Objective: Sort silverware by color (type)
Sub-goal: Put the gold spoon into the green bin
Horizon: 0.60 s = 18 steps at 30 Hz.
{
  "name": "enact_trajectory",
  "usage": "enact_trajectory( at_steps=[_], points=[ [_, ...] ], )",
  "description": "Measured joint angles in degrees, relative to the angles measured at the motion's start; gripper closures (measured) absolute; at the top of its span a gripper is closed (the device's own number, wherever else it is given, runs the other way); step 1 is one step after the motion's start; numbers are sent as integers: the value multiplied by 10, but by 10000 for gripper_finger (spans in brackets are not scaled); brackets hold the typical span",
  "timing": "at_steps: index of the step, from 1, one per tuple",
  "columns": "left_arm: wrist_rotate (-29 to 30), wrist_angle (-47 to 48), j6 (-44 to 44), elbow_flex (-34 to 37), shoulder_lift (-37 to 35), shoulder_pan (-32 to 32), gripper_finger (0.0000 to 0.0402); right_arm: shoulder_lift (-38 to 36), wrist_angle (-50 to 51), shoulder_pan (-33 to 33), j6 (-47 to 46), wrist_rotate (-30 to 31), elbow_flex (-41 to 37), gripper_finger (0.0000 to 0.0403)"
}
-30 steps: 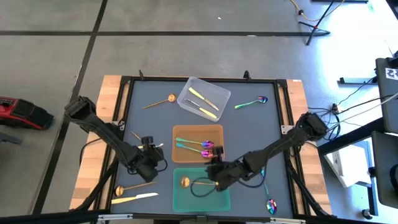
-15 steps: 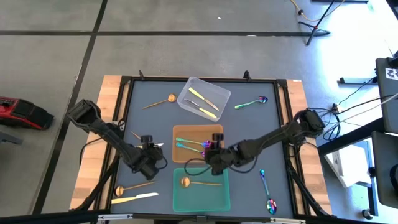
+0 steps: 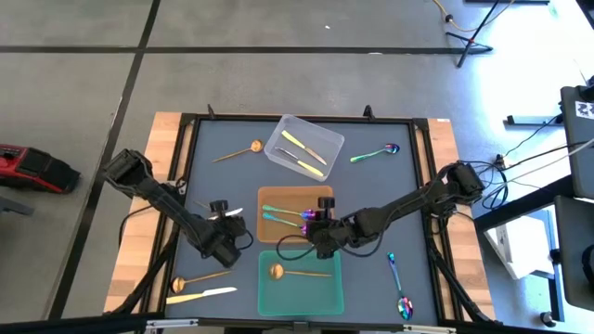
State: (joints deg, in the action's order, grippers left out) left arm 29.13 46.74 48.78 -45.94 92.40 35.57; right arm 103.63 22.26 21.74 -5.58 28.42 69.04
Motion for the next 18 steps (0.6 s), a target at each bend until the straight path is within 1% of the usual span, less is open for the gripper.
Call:
enact_trajectory(
  at_steps=[5, 10, 14, 18],
  points=[
    [16, 40, 6, -64, 0, 14, 385, 0, 2, 8, -21, -9, 0, 276],
    [35, 88, 3, -147, -1, 40, 392, 0, 5, 46, -42, -10, 11, 276],
    [57, 89, -11, -208, -1, 65, 392, 0, 3, 86, -46, -7, 34, 276],
    [84, 74, -13, -263, -1, 95, 389, 0, -14, 121, -50, 17, 46, 276]
  ],
)
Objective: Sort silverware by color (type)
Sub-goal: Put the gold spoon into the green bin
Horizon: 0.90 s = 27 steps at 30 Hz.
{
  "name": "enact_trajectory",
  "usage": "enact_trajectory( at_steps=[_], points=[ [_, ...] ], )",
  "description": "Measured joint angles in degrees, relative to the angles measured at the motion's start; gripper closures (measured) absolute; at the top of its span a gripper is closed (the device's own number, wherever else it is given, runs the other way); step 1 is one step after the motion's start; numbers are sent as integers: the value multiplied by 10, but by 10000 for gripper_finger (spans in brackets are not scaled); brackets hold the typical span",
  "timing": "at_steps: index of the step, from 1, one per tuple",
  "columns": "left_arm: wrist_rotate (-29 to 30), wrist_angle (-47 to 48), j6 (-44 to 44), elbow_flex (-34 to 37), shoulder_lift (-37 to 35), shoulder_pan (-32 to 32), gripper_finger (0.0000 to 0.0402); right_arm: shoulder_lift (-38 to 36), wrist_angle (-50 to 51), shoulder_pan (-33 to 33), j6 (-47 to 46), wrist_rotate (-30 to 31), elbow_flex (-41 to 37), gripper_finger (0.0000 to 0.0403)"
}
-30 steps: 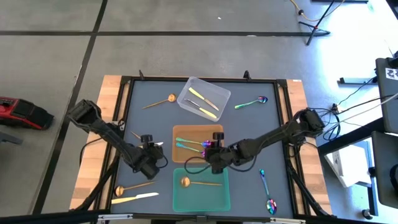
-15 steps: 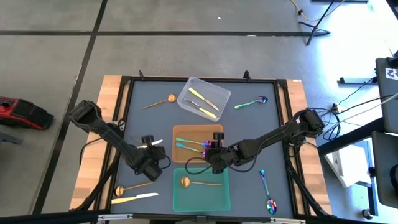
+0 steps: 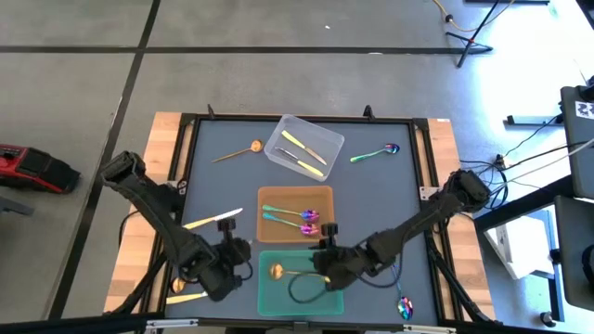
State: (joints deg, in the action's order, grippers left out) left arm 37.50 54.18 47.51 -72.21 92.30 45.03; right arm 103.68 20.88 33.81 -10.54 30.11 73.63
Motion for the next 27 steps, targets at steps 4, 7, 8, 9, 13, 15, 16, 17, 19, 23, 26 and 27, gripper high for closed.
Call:
enact_trajectory(
  at_steps=[4, 7, 8, 9, 13, 15, 16, 17, 19, 23, 26, 27],
  points=[
    [30, -18, -17, -53, 0, 32, 392, 0, -9, 27, -33, 3, 0, 276],
    [91, -70, -56, -82, 0, 59, 391, 0, -11, 41, -59, 4, 0, 276],
    [107, -98, -77, -88, -1, 68, 390, 0, -13, 44, -69, 4, 0, 276],
    [121, -127, -102, -92, -1, 76, 389, 0, -13, 47, -77, 4, 0, 276],
    [176, -257, -221, -93, 0, 104, 389, 0, -14, 57, -106, 6, 0, 276],
    [191, -315, -271, -93, 7, 109, 389, 0, -14, 60, -122, 5, 0, 276],
    [191, -340, -292, -93, 13, 109, 389, 0, -15, 61, -132, 5, 0, 276],
    [189, -361, -312, -93, 21, 109, 389, 0, -19, 61, -135, 5, 0, 276],
    [187, -398, -345, -93, 40, 105, 390, 0, -33, 65, -135, 6, 0, 276],
    [179, -461, -386, -93, 80, 89, 390, 0, -57, 67, -130, 8, 0, 276],
    [143, -502, -387, -92, 106, 67, 390, 0, -57, 67, -130, 8, 0, 276],
    [126, -514, -386, -92, 113, 59, 390, 0, -57, 67, -130, 8, 0, 276]
  ],
)
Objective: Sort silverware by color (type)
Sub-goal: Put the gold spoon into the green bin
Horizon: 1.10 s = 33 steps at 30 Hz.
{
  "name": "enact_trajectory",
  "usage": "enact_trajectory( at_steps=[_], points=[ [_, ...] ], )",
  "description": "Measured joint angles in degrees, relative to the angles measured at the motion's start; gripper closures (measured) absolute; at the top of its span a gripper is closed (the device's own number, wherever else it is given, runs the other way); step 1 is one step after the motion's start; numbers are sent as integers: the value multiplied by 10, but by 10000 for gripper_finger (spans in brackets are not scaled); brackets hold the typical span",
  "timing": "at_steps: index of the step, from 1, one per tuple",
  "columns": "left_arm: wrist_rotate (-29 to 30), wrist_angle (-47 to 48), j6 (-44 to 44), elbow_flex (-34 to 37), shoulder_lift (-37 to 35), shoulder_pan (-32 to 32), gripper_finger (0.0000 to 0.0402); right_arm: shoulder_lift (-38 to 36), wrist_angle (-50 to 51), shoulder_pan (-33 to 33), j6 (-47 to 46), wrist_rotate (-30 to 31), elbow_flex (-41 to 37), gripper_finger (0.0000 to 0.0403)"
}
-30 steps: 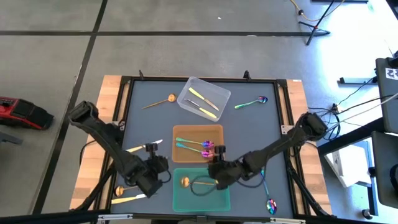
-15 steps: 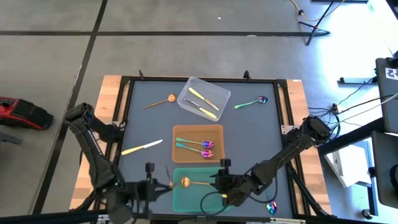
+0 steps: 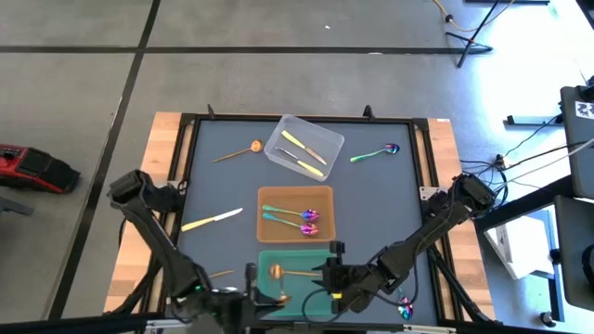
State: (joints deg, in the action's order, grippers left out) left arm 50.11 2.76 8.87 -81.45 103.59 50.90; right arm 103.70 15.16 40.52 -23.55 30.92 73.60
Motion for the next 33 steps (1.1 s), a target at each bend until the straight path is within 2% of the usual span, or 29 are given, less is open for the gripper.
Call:
enact_trajectory(
  at_steps=[5, 8, 15, 21, 27, 33],
  points=[
    [-101, 3, 71, 0, 20, -39, 390, 0, 7, 0, 0, 0, -1, 276],
    [-134, 39, 121, 0, 23, -50, 390, 0, 17, 0, 0, 0, -1, 276],
    [-150, 123, 188, 0, 22, -55, 390, 0, 19, 0, 0, 0, -2, 276],
    [-152, 128, 172, 14, 22, -62, 382, 0, 18, 0, 0, 1, -2, 276],
    [-156, 119, 161, 17, 22, -79, 361, 0, 18, 0, -1, 1, -2, 276],
    [-210, 111, 161, 17, 22, -100, 321, 0, 18, 0, -2, 1, -2, 276]
  ],
)
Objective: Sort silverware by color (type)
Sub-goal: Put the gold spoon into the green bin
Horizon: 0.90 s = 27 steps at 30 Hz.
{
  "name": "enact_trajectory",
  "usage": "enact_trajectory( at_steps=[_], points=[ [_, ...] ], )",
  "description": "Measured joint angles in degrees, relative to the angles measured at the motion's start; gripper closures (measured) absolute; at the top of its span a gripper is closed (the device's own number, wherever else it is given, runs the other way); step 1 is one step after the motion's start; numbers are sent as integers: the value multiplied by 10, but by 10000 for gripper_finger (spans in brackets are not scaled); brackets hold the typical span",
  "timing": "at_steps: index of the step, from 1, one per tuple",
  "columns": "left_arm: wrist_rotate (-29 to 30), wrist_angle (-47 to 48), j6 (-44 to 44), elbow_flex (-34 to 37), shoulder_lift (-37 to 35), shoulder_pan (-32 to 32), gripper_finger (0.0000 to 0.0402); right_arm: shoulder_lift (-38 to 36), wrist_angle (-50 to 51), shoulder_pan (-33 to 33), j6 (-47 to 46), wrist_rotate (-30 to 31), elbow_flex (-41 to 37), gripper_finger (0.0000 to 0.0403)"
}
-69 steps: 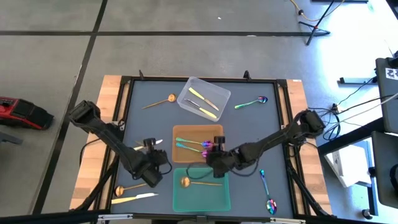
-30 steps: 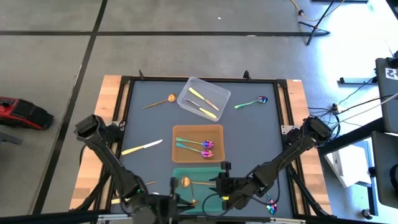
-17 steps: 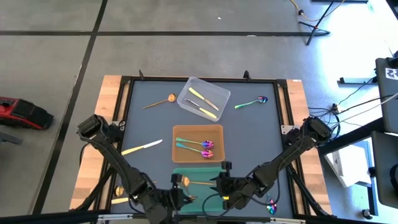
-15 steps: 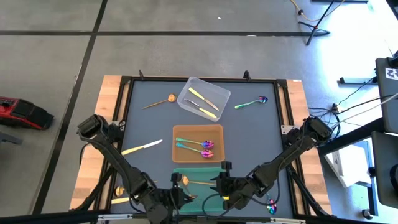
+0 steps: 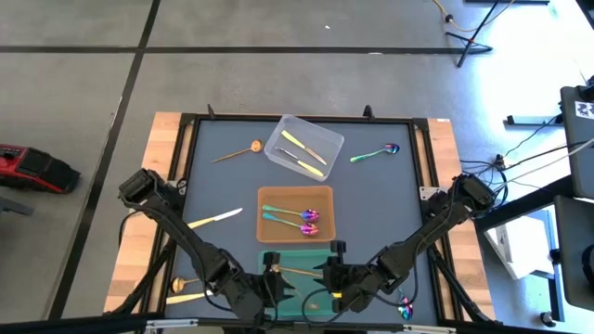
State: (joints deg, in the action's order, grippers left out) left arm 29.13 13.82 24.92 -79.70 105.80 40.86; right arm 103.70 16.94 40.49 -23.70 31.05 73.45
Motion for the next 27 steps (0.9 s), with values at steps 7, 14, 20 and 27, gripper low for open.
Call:
enact_trajectory(
  at_steps=[7, 14, 20, 27],
  points=[
    [-30, 60, 4, 0, -49, 18, 310, 0, 0, 0, 0, 0, 0, 276],
    [-22, 214, 98, 0, -103, 82, 313, 0, 1, 0, 0, 0, 0, 276],
    [-25, 339, 258, 3, -102, 147, 314, 0, -1, 0, 0, 0, 0, 276],
    [-45, 388, 392, 58, -101, 202, 314, 0, -5, 0, 0, 0, 0, 276]
  ],
)
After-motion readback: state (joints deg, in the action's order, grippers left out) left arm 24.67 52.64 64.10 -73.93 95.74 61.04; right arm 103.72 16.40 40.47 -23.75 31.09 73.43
